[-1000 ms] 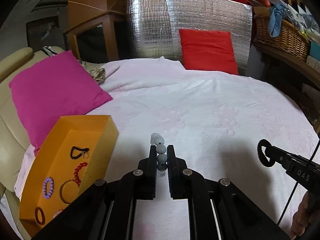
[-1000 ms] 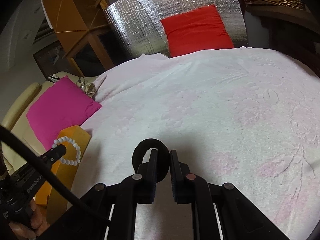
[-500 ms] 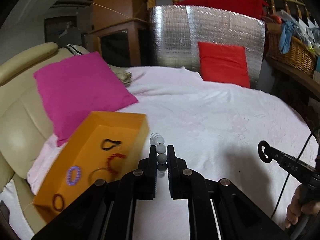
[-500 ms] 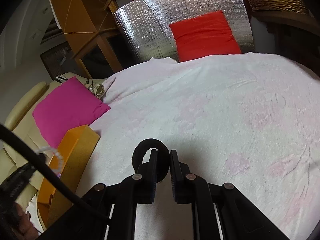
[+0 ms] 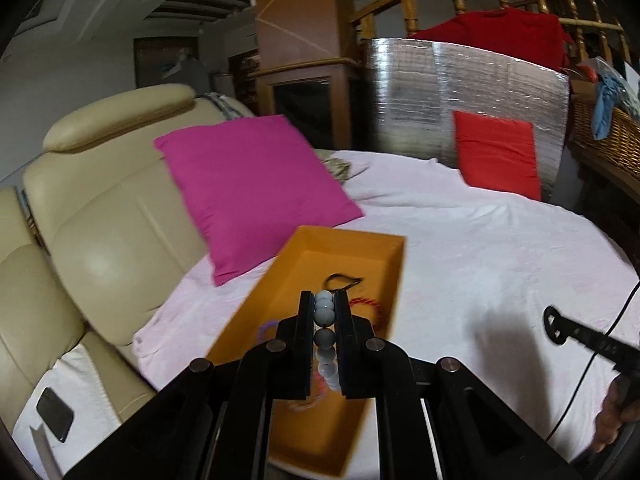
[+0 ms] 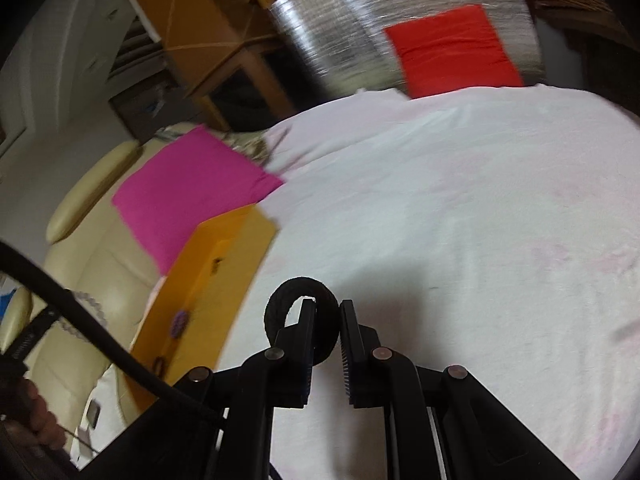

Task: Organize jewelry
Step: 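Lower the white bracelet and black ring into the orange box with both tools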

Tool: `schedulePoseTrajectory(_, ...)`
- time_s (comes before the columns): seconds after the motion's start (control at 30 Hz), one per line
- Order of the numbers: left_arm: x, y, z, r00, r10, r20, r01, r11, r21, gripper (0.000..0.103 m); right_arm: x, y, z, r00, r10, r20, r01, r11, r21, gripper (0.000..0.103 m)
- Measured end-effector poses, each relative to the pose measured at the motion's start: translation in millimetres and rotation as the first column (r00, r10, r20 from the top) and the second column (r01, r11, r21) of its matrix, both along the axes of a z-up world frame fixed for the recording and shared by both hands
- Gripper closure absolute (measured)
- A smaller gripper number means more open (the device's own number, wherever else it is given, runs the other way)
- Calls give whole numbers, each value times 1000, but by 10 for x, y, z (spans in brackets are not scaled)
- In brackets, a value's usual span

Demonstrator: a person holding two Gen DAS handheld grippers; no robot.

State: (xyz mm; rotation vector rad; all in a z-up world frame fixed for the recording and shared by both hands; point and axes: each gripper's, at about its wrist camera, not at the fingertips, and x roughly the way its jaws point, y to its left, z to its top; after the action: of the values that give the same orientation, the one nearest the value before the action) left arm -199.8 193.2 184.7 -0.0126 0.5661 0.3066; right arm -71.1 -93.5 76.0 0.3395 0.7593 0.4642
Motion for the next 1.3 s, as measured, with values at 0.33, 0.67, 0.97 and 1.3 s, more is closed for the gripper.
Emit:
schedulePoseTrajectory(0.33,-141,710,-268,993,107,-42,-108,994,-17,93,-5,1129,478,986,166,2,-166,984,59,90)
schedulePoseTrajectory(0.67,-5,856,-608,991,71,-116,-76,996,-37,93,-2,2004,174,957,281,-72,-279,960,33,90)
schedulePoseTrajectory(0.97,144,748,-700,990,45,-133,-47,999,-9,93,288,2058,131,963,255,-82,-257,966,-14,90)
schedulePoseTrajectory(1.3,300,773,-759,987,47,-151,-45,999,18,93,579,2300,46,964,247,-97,-249,969,-3,90)
